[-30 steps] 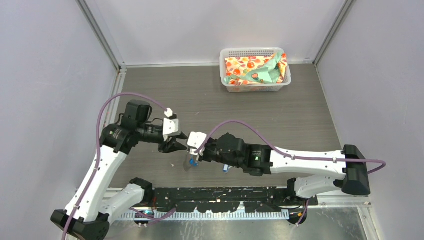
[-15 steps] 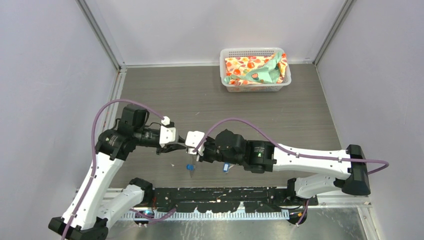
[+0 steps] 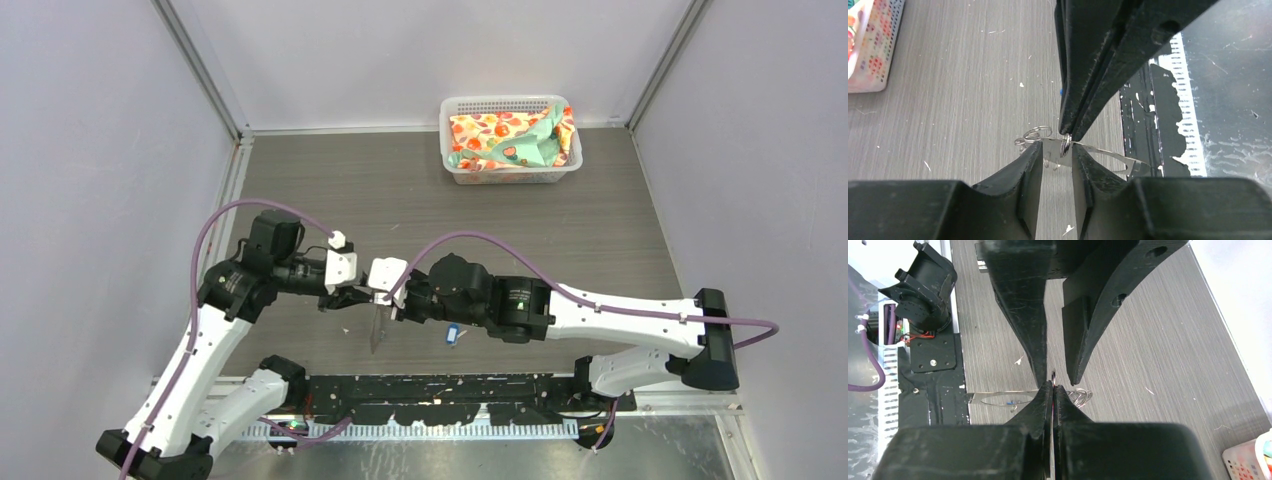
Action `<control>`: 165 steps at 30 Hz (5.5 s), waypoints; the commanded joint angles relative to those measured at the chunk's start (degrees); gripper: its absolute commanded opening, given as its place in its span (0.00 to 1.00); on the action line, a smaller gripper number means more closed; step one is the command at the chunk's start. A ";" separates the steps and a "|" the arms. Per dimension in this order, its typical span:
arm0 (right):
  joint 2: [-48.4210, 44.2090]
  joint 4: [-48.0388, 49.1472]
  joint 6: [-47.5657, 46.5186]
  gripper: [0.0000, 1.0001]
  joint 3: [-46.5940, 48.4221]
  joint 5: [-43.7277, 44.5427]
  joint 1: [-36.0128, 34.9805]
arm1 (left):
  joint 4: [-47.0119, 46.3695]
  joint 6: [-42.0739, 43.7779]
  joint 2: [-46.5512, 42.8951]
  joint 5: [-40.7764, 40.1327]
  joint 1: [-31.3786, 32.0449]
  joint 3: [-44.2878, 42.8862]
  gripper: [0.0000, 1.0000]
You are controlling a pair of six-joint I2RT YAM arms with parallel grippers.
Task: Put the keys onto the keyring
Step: Adjust the keyring, then pick up the key from the center of the board, then insert the key onto the keyring.
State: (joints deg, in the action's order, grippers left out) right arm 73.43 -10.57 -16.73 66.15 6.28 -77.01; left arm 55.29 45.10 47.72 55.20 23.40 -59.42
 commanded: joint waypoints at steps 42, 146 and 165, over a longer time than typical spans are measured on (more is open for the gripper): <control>-28.55 -4.45 23.37 0.52 -9.88 15.08 0.33 | -30.21 9.39 -21.24 16.75 0.28 8.49 0.00; -10.04 -35.23 -18.88 0.01 17.14 -15.95 6.11 | -29.52 -18.81 -18.80 25.28 0.27 6.90 0.00; -2.10 -30.71 -24.05 0.01 24.27 -16.47 -2.37 | -29.43 -24.50 -17.47 27.43 0.31 6.15 0.00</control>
State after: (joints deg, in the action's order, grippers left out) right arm 71.31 -46.72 -40.05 89.17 -11.70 -77.89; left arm 28.47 21.78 29.69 80.99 23.57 -52.05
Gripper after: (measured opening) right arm 0.020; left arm 0.010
